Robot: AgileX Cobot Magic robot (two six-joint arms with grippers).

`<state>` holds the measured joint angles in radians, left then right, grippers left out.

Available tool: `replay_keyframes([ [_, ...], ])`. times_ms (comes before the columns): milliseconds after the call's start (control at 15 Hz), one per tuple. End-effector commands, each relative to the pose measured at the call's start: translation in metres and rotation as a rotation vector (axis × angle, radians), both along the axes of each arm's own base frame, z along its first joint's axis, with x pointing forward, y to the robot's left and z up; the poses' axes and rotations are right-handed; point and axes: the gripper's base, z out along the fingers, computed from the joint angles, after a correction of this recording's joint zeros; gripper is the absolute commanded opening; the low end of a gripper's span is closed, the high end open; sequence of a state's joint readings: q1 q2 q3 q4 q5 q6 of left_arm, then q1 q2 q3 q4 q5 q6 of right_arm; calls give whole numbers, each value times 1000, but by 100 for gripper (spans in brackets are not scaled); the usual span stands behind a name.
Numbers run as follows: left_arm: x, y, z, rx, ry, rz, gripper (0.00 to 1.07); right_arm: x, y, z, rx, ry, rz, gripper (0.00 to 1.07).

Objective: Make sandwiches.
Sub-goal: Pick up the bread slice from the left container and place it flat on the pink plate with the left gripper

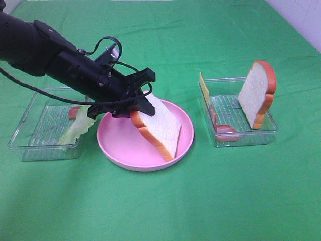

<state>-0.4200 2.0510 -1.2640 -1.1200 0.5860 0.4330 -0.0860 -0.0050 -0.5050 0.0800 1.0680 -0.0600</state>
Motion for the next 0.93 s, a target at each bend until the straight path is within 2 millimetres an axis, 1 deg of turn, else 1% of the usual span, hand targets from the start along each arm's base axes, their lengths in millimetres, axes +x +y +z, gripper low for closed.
replay_keyframes([
  [67,1,-3,0,5,-32,-13,38,-1,1,0,-8,-20,2,77],
  [200,1,-3,1,12,-46,-29,60,-1,1,0,-8,-20,2,77],
  [267,1,-2,4,23,-67,-41,67,-1,1,0,-8,-20,2,77],
  [333,1,-1,11,37,-105,-61,70,-1,1,0,-8,-20,2,77],
  [467,2,2,22,92,-182,-109,70,-1,1,0,-8,-20,2,77],
  [667,3,5,36,145,-200,-136,70,-1,1,0,-8,-20,2,77],
  [733,4,10,53,211,-218,-137,70,-1,1,0,-7,-20,3,77],
  [800,4,11,56,224,-218,-128,70,-1,1,0,-7,-20,3,77],
  [867,5,15,71,273,-228,-127,70,-1,1,0,-6,-20,4,77],
  [933,4,17,78,302,-204,-136,70,-1,1,0,-6,-20,4,77],
])
